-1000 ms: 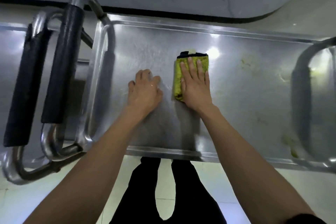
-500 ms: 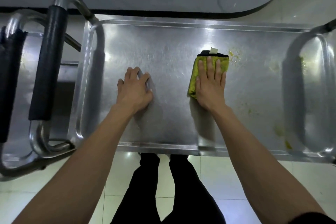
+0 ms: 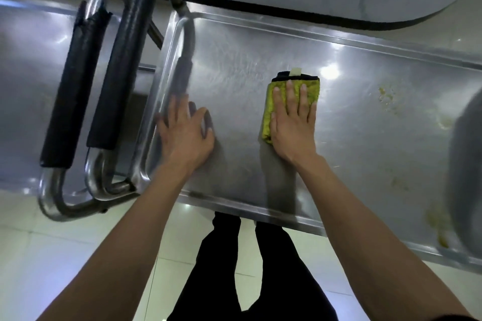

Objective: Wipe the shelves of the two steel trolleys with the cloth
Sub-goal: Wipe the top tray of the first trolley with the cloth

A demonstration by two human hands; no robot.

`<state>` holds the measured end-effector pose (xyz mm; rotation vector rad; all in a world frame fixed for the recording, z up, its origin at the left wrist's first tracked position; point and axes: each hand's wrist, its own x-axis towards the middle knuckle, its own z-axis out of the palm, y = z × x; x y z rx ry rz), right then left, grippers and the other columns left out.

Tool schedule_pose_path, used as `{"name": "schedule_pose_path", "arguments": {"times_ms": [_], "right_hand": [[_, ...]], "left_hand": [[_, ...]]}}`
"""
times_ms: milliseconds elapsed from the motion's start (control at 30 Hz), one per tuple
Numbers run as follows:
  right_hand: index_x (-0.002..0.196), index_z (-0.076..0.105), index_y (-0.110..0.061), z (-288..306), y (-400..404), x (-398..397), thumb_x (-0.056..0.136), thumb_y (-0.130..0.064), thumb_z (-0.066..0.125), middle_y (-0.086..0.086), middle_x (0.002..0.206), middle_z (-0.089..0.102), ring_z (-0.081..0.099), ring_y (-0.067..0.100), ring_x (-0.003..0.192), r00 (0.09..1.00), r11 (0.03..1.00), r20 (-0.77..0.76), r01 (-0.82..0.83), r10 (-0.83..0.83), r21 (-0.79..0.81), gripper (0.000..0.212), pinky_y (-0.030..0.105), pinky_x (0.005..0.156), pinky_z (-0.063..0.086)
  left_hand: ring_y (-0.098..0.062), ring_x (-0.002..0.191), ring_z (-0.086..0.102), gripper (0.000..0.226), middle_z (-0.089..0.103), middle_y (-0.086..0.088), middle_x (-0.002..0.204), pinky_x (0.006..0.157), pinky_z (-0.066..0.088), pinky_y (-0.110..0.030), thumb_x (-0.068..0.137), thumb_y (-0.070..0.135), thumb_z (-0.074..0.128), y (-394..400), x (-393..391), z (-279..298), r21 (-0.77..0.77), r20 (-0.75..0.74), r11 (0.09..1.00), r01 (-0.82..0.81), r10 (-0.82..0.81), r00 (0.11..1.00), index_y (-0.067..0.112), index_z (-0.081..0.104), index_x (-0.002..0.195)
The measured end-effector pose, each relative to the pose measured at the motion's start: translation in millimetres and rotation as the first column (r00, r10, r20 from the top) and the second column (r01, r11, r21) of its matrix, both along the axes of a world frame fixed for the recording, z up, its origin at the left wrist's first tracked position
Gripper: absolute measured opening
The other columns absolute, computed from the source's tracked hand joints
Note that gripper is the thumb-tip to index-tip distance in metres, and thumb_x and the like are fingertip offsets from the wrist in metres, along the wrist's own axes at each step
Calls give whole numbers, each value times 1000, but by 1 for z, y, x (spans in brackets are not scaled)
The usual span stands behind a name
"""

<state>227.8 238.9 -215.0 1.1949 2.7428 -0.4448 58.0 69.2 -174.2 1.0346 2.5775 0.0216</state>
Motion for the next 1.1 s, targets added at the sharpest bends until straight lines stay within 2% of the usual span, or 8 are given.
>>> {"name": "schedule_pose_path", "arguments": {"times_ms": [133,300,467,667,800,900,967,1100], "right_hand": [[162,8,-22,-1,-25,-41,106,-33,28,5,169,-6,-12,32,154,997,997,-21,-76,76,14,60,59,122,2],[161,12,-21,-5,-56,-94,105,-32,30,7,169,-1,-7,34,155,982,983,-38,-182,183,27,60,63,121,6],[161,14,-21,-8,-77,-143,104,-32,32,6,169,1,-6,33,155,962,965,-64,-263,264,18,60,62,121,5],[161,14,-20,-7,-106,-204,104,-33,31,5,169,2,-5,32,155,943,946,-82,-323,323,5,61,61,122,4],[160,16,-20,-6,-117,-231,102,-32,33,4,169,4,-4,30,155,934,938,-93,-347,345,-3,62,59,122,2],[160,16,-21,-5,-119,-235,103,-33,31,3,169,3,-5,30,155,932,935,-93,-354,351,-12,61,58,123,3],[161,15,-21,-4,-118,-235,104,-33,30,2,169,3,-6,29,155,925,930,-106,-368,364,-24,59,58,123,4],[161,15,-21,-3,-106,-216,105,-34,26,3,169,3,-5,28,155,920,928,-143,-372,364,-27,58,57,123,7]], "left_hand": [[-36,153,0,53,6,-9,165,120,12,-65,95,39,54,-26,-23,4,-25,56,987,-161,162,985,25,39,145],[-34,153,10,61,10,-9,165,120,23,-58,94,34,54,-43,-36,6,20,114,975,-223,219,969,25,31,150],[-31,150,22,62,23,-12,162,119,29,-52,89,22,54,-57,-52,4,80,115,962,-260,250,961,14,37,148],[-27,143,40,56,32,-7,161,113,38,-42,90,8,49,-73,-65,0,191,161,930,-313,285,945,8,44,146],[-23,138,46,56,36,2,159,106,46,-42,91,5,46,-85,-74,-3,232,178,914,-334,298,938,9,46,147],[-23,131,52,50,41,1,154,101,49,-43,91,7,46,-89,-77,-4,249,148,930,-271,240,959,10,51,141],[-23,133,49,45,40,-3,152,99,50,-44,94,15,45,-90,-79,-6,223,96,956,-188,171,981,12,50,139],[-25,150,24,48,32,-11,159,112,41,-45,98,30,40,-90,-77,-10,105,44,992,-76,71,996,12,45,143]]}}
